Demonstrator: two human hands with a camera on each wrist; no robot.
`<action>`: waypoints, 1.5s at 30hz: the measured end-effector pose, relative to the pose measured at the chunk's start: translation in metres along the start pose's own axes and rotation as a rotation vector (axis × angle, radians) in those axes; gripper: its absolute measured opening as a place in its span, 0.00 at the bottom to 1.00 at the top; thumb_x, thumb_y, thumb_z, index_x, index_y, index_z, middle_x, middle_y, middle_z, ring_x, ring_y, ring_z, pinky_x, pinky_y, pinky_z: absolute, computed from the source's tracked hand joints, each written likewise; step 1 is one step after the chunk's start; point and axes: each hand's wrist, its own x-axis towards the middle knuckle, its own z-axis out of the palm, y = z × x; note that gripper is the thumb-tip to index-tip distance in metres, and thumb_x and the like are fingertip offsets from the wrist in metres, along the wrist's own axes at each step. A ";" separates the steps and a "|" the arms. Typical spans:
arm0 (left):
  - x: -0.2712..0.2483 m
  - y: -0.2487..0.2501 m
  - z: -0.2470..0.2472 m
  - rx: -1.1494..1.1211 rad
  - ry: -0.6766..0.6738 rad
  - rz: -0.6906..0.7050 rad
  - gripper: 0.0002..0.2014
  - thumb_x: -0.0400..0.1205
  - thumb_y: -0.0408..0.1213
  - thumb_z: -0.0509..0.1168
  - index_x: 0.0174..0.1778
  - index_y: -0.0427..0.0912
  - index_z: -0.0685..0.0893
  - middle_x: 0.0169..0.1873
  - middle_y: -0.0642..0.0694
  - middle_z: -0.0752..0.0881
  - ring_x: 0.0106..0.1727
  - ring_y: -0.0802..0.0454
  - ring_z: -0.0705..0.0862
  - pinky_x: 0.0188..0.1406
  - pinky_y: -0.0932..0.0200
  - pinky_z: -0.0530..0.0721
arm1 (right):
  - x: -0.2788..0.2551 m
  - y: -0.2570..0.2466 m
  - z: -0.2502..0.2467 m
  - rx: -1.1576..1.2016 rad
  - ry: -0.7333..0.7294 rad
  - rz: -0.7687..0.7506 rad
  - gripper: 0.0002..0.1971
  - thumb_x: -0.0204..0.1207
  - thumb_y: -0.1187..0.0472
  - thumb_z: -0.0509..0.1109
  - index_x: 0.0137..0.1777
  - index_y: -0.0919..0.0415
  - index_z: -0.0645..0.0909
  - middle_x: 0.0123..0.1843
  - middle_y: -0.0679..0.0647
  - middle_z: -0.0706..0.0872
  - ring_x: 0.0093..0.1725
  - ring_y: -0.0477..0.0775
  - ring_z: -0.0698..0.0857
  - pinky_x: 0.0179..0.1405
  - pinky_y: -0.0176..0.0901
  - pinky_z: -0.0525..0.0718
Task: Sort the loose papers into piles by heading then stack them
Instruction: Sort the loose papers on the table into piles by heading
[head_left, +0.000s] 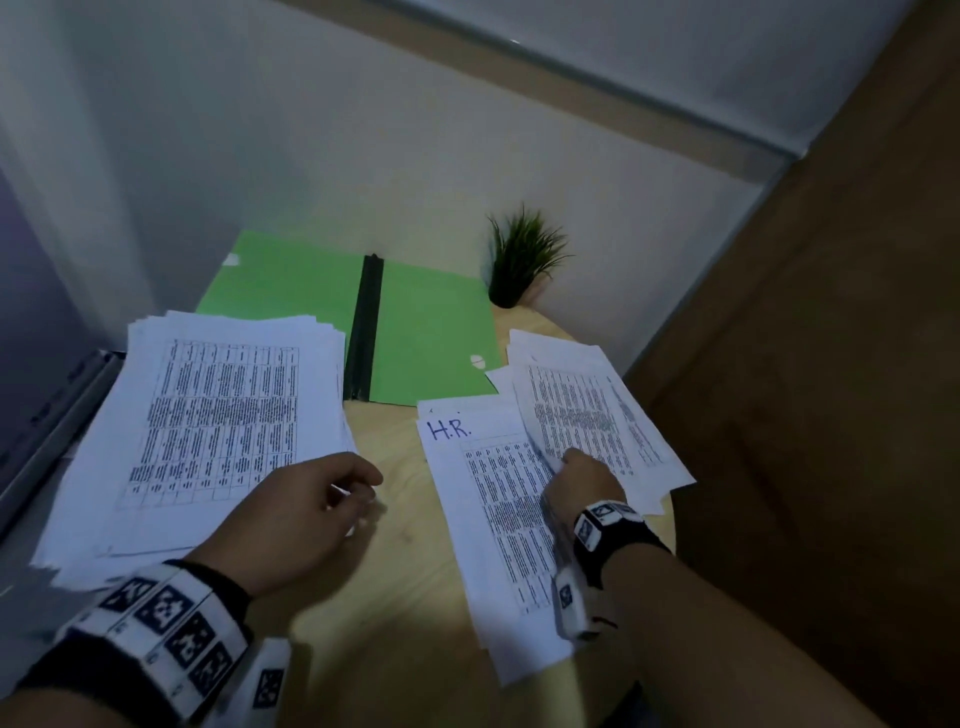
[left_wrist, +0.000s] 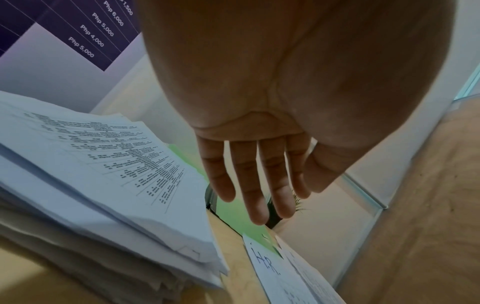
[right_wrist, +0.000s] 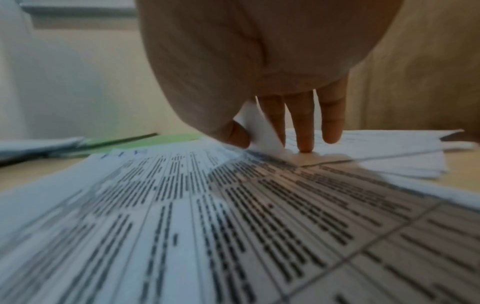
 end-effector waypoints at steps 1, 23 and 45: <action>0.000 0.000 0.001 -0.020 0.000 -0.009 0.08 0.85 0.39 0.70 0.47 0.60 0.89 0.42 0.64 0.91 0.40 0.64 0.90 0.44 0.62 0.86 | -0.003 0.003 -0.004 0.112 0.045 0.020 0.03 0.82 0.63 0.63 0.47 0.59 0.76 0.45 0.56 0.84 0.45 0.61 0.85 0.47 0.46 0.85; -0.055 0.023 0.004 -0.463 0.343 -0.349 0.08 0.86 0.30 0.62 0.44 0.41 0.85 0.39 0.42 0.88 0.40 0.43 0.85 0.41 0.53 0.83 | -0.166 -0.013 0.022 0.048 -0.213 -0.417 0.41 0.73 0.38 0.72 0.85 0.47 0.63 0.83 0.49 0.72 0.81 0.57 0.72 0.79 0.58 0.74; -0.066 0.019 0.000 -0.539 0.441 -0.396 0.08 0.88 0.38 0.61 0.51 0.43 0.86 0.47 0.41 0.89 0.49 0.42 0.87 0.53 0.46 0.85 | -0.152 0.015 0.047 -0.052 -0.226 -0.218 0.19 0.77 0.61 0.67 0.67 0.55 0.73 0.64 0.55 0.79 0.63 0.59 0.80 0.61 0.53 0.84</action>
